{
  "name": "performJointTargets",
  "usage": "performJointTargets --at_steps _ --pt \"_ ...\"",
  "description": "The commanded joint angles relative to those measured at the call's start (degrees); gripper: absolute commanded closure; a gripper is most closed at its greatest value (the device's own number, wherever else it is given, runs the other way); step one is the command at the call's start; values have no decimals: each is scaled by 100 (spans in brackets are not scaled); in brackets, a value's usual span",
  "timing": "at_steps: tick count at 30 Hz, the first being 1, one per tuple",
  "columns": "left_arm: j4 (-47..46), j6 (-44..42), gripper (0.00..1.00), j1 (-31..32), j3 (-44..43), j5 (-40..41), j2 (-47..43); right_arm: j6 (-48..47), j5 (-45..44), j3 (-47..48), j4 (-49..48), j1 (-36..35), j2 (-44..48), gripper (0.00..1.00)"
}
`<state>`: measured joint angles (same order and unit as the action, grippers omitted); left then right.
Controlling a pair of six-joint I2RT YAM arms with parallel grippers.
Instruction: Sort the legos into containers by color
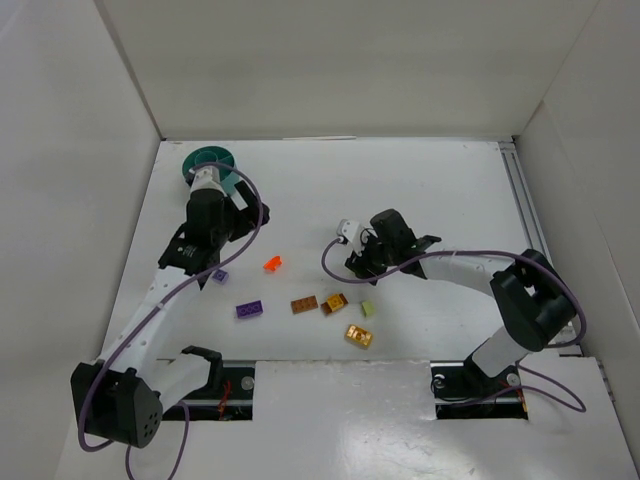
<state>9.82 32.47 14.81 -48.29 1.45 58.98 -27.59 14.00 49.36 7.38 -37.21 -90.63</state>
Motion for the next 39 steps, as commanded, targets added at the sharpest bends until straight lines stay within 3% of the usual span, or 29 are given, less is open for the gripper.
performJointTargets --at_steps 1,5,13,24,32,34,39 --pt "-122 93 0 31 -180 83 78 -159 252 162 -298 -49 -42 36" --pt "-121 145 0 31 -128 83 131 -159 314 -14 -298 -49 -42 46" --pt "-174 146 0 31 -128 -22 26 122 499 -366 -404 -102 10 47" --pt "-332 93 0 101 -13 -699 -27 193 305 -612 -817 -102 450 78" --pt "-385 -12 0 452 39 -954 -27 132 542 -612 -1062 -102 678 88" --pt "-437 -73 0 453 39 -1173 -27 71 629 -612 -1063 -102 791 89" --pt "-1183 -416 0 592 154 -2698 157 -237 1471 -612 -1238 -102 1292 91"
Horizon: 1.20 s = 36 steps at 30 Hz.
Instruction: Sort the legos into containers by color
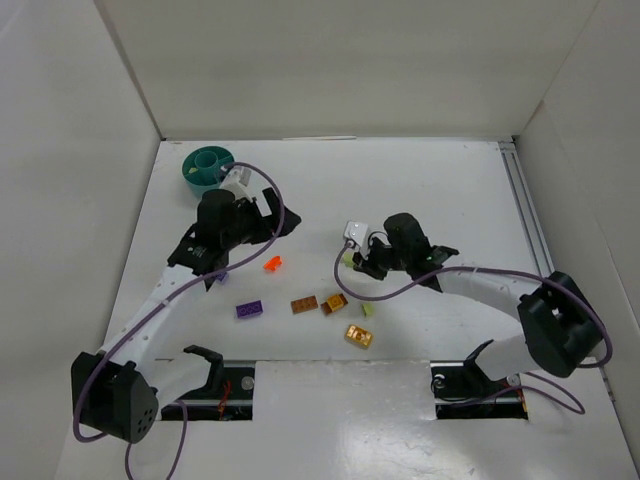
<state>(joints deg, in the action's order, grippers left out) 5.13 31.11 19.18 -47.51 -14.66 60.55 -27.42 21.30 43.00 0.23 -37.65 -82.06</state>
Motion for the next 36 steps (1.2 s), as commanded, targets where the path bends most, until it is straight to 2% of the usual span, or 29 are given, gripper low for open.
performJointTargets --at_steps 1,4,9,13,21,27,28,30,35,36 --pt "-810 -281 0 226 136 -1283 70 -255 848 24 -524 -58 524 91" --pt "-1109 -334 0 603 75 -1741 482 -369 1392 138 -524 -111 823 91" --pt "-1558 -272 0 903 -250 -2647 1106 -422 1578 252 -524 -164 1156 92" --pt "-1988 -115 0 903 -250 -2902 1160 -422 1579 305 -524 -164 1324 92" --pt "-2112 -62 0 1141 -250 -3166 1265 -369 1342 411 -524 -164 1491 92" --pt "-2067 -114 18 1193 -303 -3166 1380 -308 1210 472 -524 -164 1544 92" --pt "-2068 -114 28 1193 -303 -3166 1380 -308 1210 472 -524 -164 1544 92" --pt "-2121 -53 40 1193 -355 -3166 1380 -308 1097 472 -524 -164 1544 92" --pt "-2121 -53 59 1193 -356 -3166 1380 -255 964 472 -524 -164 1597 92" --pt "-2121 -1 66 1193 -356 -3166 1380 -255 964 472 -524 -164 1597 92"
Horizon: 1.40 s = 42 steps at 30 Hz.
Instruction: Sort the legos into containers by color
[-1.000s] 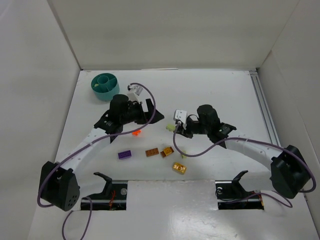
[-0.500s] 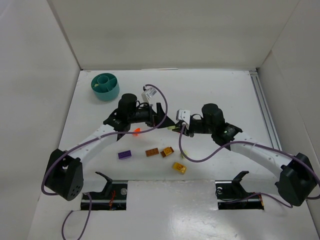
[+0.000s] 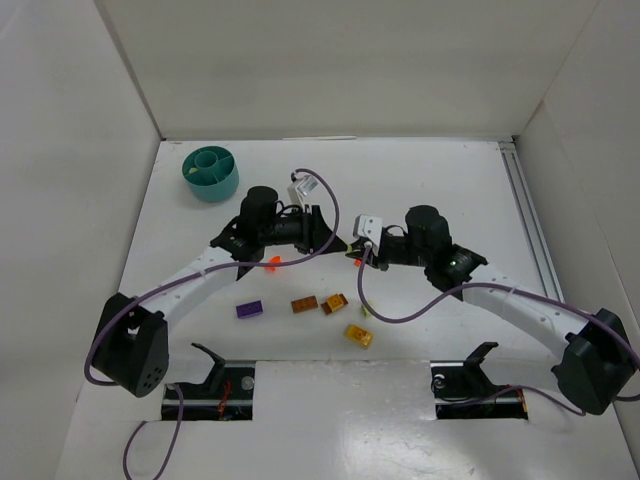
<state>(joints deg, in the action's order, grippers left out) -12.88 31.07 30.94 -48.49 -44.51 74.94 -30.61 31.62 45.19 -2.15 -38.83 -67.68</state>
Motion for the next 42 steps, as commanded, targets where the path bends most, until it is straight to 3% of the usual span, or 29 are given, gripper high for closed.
performJointTargets --at_steps 1,3,4,6,7,8,11,12,13,18,23,27,30,34,42 --pt "-372 4 69 17 -257 -181 -58 64 -68 254 -286 -46 159 92" --pt "-373 57 75 17 -257 -181 -58 64 -68 254 -286 -46 159 89" --pt "-425 57 83 17 -257 -181 -58 64 -120 254 -286 -46 159 87" --pt "-425 109 87 17 -257 -50 -58 116 -199 254 -286 -46 159 76" --pt "-269 110 91 17 -344 169 -110 117 -252 254 -286 -46 159 61" --pt "-267 110 91 17 -415 171 -111 169 -305 254 -286 -46 159 61" --pt "302 -40 93 -43 -705 881 -111 169 -445 254 -286 -46 159 32" --pt "539 -100 94 -122 -897 1031 -50 248 -507 254 -286 -46 159 5" --pt "602 -101 94 -358 -969 1102 -49 249 -664 254 -286 -46 159 0" --pt "1489 -101 95 -1264 -1732 2305 187 573 -1043 306 -207 313 106 0" --pt "1869 -154 95 -2696 -2304 2491 776 688 -938 306 -101 911 -210 0" --pt "2473 -215 94 -3514 -3147 3454 1505 688 -1112 437 91 1246 -263 0" --pt "3000 -268 94 -3909 -4061 3783 2243 688 -1394 587 311 1457 -316 0" --pt "3002 -321 94 -4305 -4721 3878 2806 688 -1509 771 514 1702 -447 0" --pt "3652 -444 94 -4421 -6469 4170 4168 636 -1562 1132 822 1976 -1010 0"
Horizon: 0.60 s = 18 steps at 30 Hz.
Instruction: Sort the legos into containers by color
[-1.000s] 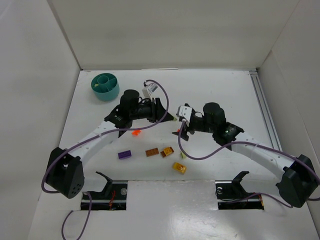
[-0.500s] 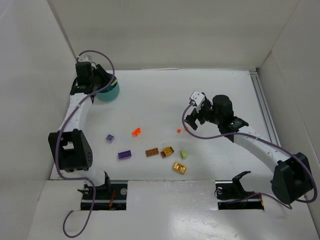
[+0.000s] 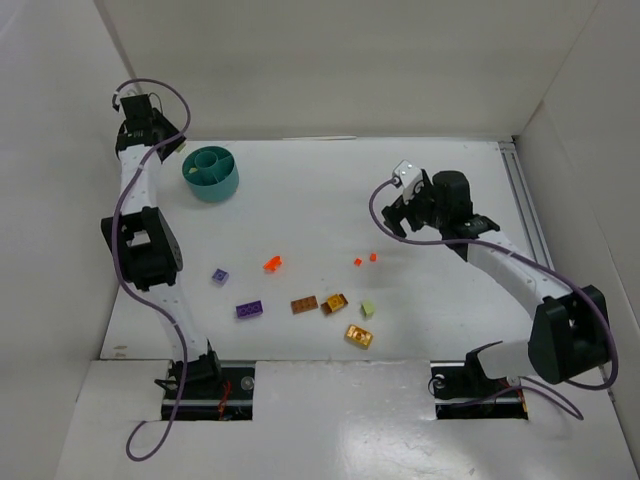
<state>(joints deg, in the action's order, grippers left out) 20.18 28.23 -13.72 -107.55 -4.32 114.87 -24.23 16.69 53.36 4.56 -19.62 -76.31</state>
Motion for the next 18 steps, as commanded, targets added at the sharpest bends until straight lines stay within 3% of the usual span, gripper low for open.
performJointTargets --at_steps 1,10,18 --pt "450 -160 94 44 -940 150 463 -3 -69 367 220 115 -251 0" --pt "697 -300 91 44 -1365 -17 984 -3 -69 605 274 169 -656 0" --pt "706 -300 82 44 -1497 -131 1266 50 -69 667 327 169 -709 0"
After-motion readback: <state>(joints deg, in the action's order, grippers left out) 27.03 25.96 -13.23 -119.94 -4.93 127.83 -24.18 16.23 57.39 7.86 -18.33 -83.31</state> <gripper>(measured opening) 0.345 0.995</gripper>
